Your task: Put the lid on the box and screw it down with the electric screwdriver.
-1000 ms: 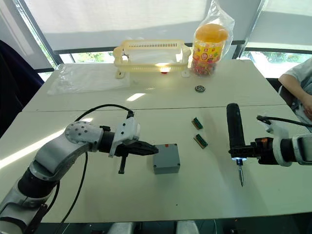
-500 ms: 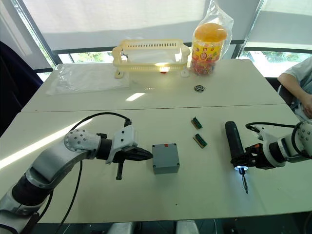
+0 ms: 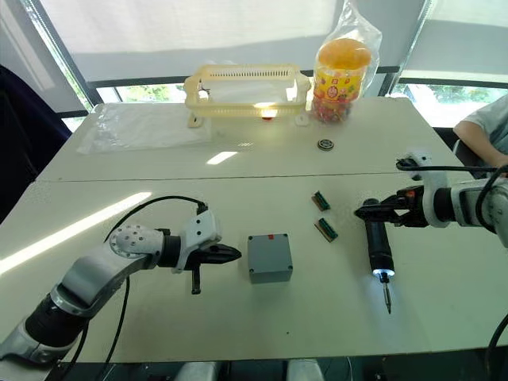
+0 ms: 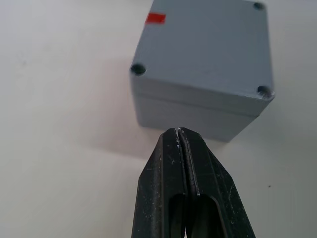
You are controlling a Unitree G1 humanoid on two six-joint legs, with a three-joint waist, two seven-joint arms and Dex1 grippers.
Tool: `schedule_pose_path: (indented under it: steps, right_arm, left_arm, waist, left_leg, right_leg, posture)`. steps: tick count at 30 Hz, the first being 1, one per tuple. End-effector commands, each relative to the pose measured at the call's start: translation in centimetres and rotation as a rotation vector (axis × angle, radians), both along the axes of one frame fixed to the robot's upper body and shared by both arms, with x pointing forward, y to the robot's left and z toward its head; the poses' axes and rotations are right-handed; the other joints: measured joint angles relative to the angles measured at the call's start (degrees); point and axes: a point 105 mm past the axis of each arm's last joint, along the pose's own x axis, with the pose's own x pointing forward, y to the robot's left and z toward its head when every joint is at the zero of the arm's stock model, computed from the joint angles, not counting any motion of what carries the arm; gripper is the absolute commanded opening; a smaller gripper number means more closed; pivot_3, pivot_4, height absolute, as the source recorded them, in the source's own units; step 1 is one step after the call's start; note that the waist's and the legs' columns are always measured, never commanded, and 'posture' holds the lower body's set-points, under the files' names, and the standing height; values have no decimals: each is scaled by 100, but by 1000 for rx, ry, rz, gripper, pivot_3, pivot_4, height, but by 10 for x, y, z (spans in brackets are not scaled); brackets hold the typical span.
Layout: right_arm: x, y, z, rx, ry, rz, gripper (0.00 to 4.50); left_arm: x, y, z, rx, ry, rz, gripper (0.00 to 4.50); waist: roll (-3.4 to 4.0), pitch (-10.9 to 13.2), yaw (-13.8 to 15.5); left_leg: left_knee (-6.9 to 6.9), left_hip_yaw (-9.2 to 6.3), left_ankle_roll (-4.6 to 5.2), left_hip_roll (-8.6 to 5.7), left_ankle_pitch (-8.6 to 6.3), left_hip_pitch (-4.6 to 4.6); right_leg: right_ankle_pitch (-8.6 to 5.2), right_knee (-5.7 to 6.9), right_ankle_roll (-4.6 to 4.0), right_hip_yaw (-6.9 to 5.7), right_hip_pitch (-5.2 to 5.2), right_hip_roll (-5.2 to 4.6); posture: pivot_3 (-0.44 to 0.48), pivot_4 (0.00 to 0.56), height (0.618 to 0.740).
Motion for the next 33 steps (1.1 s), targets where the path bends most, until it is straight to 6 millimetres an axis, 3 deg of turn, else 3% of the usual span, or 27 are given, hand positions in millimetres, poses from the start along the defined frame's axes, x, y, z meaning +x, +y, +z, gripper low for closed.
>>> schedule_pose_path:
  steps: [1,5,11,18,24,30,33]
  right_arm:
    - [-44,48,-21,61,-7,229,4487]
    - [-77,74,-65,54,45,279,4487]
    - [-66,92,-86,85,-49,200,4487]
    - [-51,117,-92,140,-107,204,4487]
    - [-67,140,-96,167,-43,290,4487]
    - [-72,147,-97,162,-41,266,4487]
    - [-71,139,-90,131,-73,231,4487]
  left_arm:
    - [13,-1,-5,1,-46,58,0]
    - [9,-7,-6,-10,-17,19,0]
    - [9,-12,-4,-4,-6,-16,0]
    - [19,-22,-8,33,-28,-38,0]
    - [36,-39,-6,0,-75,-43,0]
    - [55,-48,-5,-9,-132,-9,0]
    - [61,-37,-7,13,-148,29,0]
  waist:
    - [-2,0,79]
    - [0,0,62]
    - [-12,-3,-8]
    - [-11,-3,18]
    - [-11,-4,40]
    - [-12,-6,49]
    - [-12,-5,24]
  left_leg:
    - [-1,0,0,0,0,-1]
    - [22,11,0,-10,0,-10]
    - [72,9,-1,-2,-1,15]
    - [81,6,-1,-4,-1,10]
    - [83,4,-1,-4,-1,9]
    - [85,0,0,-4,-1,10]
    - [84,1,0,-4,-1,9]
  right_leg:
    - [0,-2,0,-1,3,-1]
    - [1,-3,2,7,7,-15]
    - [-1,-5,-37,9,47,-7]
    - [5,-6,-27,7,50,-6]
    - [8,-3,-21,6,51,-6]
    - [10,-2,-19,3,54,-5]
    - [10,-2,-17,4,52,-6]
  posture:
    - [0,150,740]
    - [0,150,740]
    - [0,150,740]
    - [0,150,740]
    - [0,150,740]
    - [0,150,740]
    - [0,150,740]
